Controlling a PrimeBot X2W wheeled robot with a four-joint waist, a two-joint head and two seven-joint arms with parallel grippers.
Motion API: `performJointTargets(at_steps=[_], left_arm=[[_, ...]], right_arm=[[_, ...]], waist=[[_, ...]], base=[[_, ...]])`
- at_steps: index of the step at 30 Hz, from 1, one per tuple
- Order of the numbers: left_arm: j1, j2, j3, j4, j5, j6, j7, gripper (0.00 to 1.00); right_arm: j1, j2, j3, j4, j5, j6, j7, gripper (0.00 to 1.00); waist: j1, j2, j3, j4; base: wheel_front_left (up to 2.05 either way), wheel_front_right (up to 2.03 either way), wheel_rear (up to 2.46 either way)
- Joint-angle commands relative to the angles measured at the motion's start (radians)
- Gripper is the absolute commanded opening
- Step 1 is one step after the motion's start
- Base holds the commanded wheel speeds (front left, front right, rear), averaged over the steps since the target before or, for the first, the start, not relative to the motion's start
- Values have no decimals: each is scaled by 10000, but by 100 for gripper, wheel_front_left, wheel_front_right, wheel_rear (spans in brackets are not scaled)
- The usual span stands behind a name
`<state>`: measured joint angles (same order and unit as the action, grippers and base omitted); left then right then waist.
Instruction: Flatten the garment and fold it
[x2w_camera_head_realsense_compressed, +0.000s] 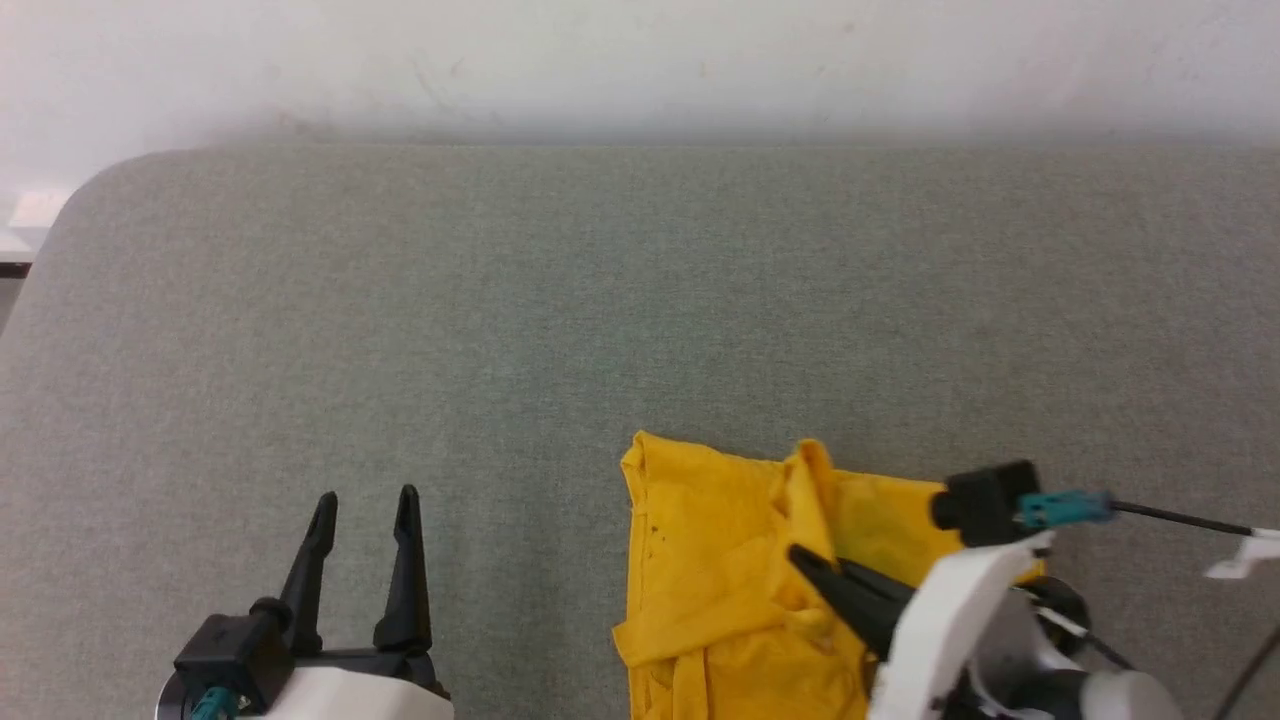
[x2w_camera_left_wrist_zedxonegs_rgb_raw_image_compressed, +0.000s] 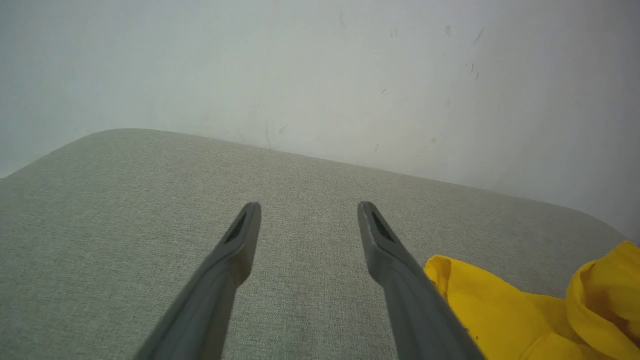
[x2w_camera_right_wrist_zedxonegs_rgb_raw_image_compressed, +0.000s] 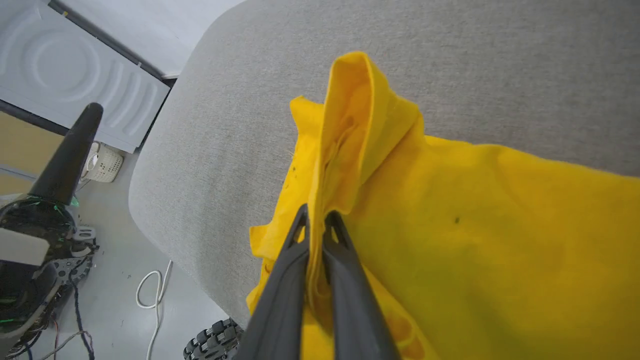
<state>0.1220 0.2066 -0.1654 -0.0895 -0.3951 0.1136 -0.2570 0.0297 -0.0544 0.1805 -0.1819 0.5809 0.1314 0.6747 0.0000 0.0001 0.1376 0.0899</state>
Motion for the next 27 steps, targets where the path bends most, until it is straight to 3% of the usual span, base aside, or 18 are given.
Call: performJointTargets(at_steps=[1, 8, 18, 20, 22, 23, 24, 27], left_arm=[[-120, -65, 22, 35, 90, -73, -47, 100], [-320, -286, 14, 221, 131, -215, -47, 100], [-530, -697, 20, 647, 257, -482, -47, 100], [-583, -777, -6, 761, 278, -560, -47, 100], [-621, -848, -18, 868, 302, -621, -47, 100], [-627, -877, -16, 914, 313, -646, -47, 100], [-628, -902, -7, 955, 324, -669, -47, 100], [-580, -960, 82, 1012, 348, -710, -47, 100]], right_arm=[[-250, 37, 201, 108, 50, -7, -122, 0], [-1346, 39, 1596, 1365, 59, -7, -735, 0], [-2724, 40, 2247, 4370, -1577, -7, -951, 0], [-2937, 40, 2446, 4864, -1918, -7, -787, 14], [-3071, 40, 2658, 5238, -2143, -7, -590, 45], [-3122, 41, 2782, 5347, -2212, -7, -503, 76], [-3151, 41, 2893, 5395, -2211, -7, -436, 100], [-3192, 41, 3059, 5329, -1890, -7, -365, 100]], waist=[[0, -1, 100, 110], [0, -1, 329, 398], [0, -1, 369, 610], [0, -1, 305, 649], [0, -1, 230, 667], [0, -1, 199, 662], [0, -1, 167, 649], [0, -1, 91, 540]], base=[[0, 0, 0], [0, 0, 0], [0, 0, 0], [0, 0, 0], [0, 0, 0], [0, 0, 0], [0, 0, 0], [0, 0, 0]])
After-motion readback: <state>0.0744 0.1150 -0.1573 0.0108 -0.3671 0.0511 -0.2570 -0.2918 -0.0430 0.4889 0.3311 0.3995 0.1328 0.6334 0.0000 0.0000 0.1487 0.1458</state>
